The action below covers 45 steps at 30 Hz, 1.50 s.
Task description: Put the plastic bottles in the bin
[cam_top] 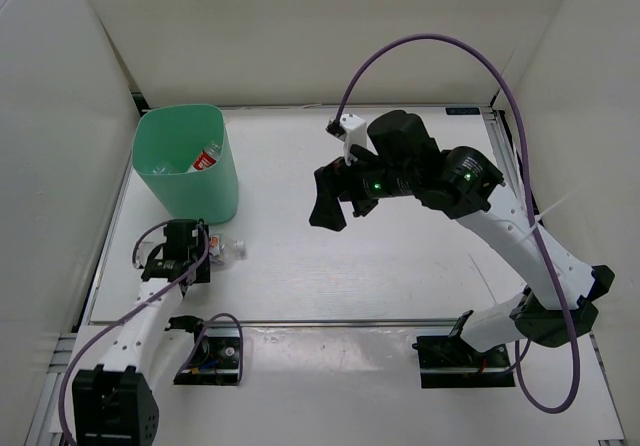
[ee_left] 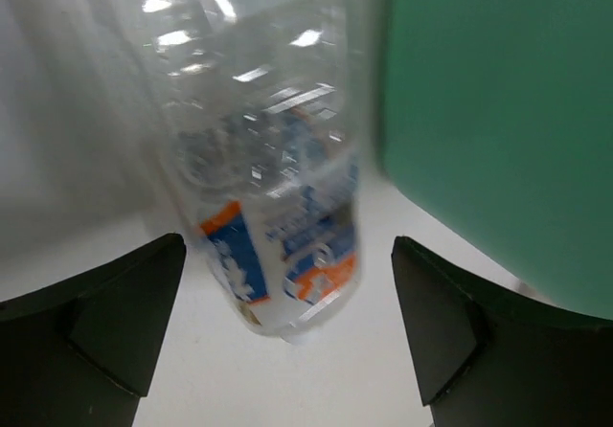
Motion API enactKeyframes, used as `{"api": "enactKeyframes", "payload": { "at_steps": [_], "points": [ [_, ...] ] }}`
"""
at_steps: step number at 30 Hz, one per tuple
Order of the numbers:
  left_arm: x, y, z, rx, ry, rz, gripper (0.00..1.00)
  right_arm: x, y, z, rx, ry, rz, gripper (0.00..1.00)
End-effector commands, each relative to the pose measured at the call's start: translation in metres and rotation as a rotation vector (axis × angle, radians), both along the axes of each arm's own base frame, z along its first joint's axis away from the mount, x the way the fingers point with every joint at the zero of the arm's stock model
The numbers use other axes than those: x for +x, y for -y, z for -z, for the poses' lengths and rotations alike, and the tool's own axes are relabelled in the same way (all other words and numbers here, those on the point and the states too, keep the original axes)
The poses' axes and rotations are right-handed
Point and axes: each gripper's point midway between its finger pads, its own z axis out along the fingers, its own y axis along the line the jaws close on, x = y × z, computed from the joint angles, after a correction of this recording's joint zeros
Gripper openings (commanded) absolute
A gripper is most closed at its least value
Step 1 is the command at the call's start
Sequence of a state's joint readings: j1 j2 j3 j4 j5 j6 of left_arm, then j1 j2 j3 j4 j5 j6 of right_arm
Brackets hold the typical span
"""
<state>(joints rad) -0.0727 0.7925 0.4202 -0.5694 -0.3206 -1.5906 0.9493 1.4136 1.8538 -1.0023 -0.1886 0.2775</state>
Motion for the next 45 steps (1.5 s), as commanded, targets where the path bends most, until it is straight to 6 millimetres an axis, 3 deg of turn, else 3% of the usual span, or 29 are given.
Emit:
{"api": "enactKeyframes", "payload": {
  "at_steps": [1, 4, 5, 6, 8, 10, 14, 15, 17, 18, 19, 21, 23, 27, 28, 30, 31, 33, 36, 39, 42, 43, 44, 45],
  "points": [
    [0.000, 0.008, 0.016, -0.101, -0.078, 0.020, 1.00, -0.001, 0.009, -0.003, -0.014, 0.041, -0.004, 1.00],
    [-0.001, 0.007, 0.025, -0.102, -0.152, 0.076, 0.94, 0.000, 0.011, -0.001, -0.028, 0.047, -0.001, 1.00],
    [0.003, 0.010, 0.020, -0.116, -0.147, 0.104, 0.86, 0.000, 0.011, -0.001, -0.028, 0.047, -0.001, 1.00],
    [0.003, 0.010, 0.021, -0.115, -0.150, 0.122, 0.60, 0.000, 0.011, -0.001, -0.028, 0.047, -0.001, 1.00],
    [0.006, 0.011, 0.013, -0.142, -0.125, 0.144, 0.48, 0.001, 0.009, 0.006, -0.044, 0.036, -0.002, 1.00],
    [0.010, 0.011, -0.010, -0.153, -0.054, 0.160, 0.42, 0.003, 0.007, 0.009, -0.054, 0.038, -0.007, 1.00],
    [0.006, 0.009, -0.079, -0.117, 0.063, 0.158, 0.42, 0.006, 0.002, 0.013, -0.060, 0.033, -0.008, 1.00],
    [0.009, 0.003, -0.116, -0.075, 0.127, 0.146, 0.42, 0.006, 0.002, 0.013, -0.060, 0.033, -0.008, 1.00],
    [-0.006, -0.004, -0.147, 0.010, 0.131, 0.166, 0.42, 0.009, -0.001, 0.013, -0.048, 0.042, -0.007, 1.00],
    [-0.005, -0.013, -0.194, 0.086, 0.218, 0.153, 0.42, 0.010, -0.003, 0.016, -0.055, 0.037, -0.007, 1.00],
    [-0.005, -0.017, -0.214, 0.181, 0.238, 0.203, 0.42, 0.011, -0.005, 0.019, -0.063, 0.031, -0.008, 1.00],
    [0.003, -0.030, -0.272, 0.379, 0.329, 0.257, 0.45, 0.011, -0.010, 0.016, -0.044, 0.028, -0.026, 1.00],
    [0.018, -0.042, -0.312, 0.513, 0.399, 0.255, 0.46, 0.011, -0.014, 0.013, -0.033, 0.028, -0.034, 1.00],
    [0.056, -0.065, -0.366, 0.722, 0.401, 0.230, 0.52, 0.013, -0.023, 0.014, -0.027, 0.025, -0.059, 1.00],
    [0.080, -0.068, -0.356, 0.765, 0.332, 0.262, 0.55, 0.015, -0.025, 0.012, -0.023, 0.028, -0.059, 1.00],
    [0.096, -0.080, -0.351, 0.826, 0.251, 0.229, 0.60, 0.015, -0.028, 0.010, -0.016, 0.027, -0.066, 1.00],
    [0.113, -0.080, -0.339, 0.826, 0.221, 0.236, 0.64, 0.015, -0.028, 0.010, -0.016, 0.027, -0.066, 1.00],
    [0.126, -0.071, -0.331, 0.881, 0.194, 0.284, 1.00, 0.019, -0.029, 0.010, -0.022, 0.034, -0.054, 1.00],
    [0.130, -0.056, -0.327, 0.912, 0.174, 0.325, 1.00, 0.035, -0.018, 0.017, -0.057, 0.043, 0.064, 1.00],
    [0.112, -0.049, -0.348, 0.985, 0.185, 0.314, 1.00, 0.052, 0.001, 0.022, -0.059, -0.020, 0.184, 1.00],
    [0.074, -0.055, -0.379, 1.055, 0.207, 0.247, 1.00, 0.058, 0.014, 0.030, -0.052, -0.132, 0.242, 1.00],
    [0.062, -0.062, -0.382, 1.060, 0.206, 0.211, 1.00, 0.066, 0.024, 0.030, -0.027, -0.184, 0.297, 1.00],
    [0.041, -0.067, -0.377, 1.061, 0.213, 0.195, 1.00, 0.060, 0.027, 0.026, 0.008, -0.236, 0.279, 1.00],
    [0.030, -0.068, -0.367, 1.040, 0.218, 0.188, 1.00, 0.069, 0.040, 0.038, 0.009, -0.287, 0.325, 1.00]
  ]
}}
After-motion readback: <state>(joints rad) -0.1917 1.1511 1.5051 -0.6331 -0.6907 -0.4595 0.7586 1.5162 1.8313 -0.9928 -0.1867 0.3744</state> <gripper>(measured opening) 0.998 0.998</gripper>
